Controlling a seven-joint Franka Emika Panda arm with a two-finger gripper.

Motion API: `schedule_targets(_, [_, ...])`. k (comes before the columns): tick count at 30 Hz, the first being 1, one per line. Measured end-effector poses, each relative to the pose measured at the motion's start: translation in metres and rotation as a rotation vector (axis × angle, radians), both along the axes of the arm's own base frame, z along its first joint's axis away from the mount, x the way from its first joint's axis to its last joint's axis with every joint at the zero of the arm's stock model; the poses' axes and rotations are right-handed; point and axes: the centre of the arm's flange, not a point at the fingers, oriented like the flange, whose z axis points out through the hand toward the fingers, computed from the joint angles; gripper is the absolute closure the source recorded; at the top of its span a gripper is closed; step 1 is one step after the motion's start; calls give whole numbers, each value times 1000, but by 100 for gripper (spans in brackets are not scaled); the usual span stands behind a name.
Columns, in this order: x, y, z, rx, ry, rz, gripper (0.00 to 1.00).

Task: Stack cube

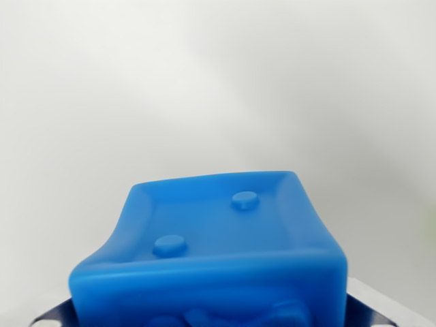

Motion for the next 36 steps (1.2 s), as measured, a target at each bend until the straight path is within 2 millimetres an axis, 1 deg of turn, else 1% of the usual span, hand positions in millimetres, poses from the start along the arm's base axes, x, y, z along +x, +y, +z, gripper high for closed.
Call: schedule_targets(36, [17,-36,-1,1,-2,-242,100])
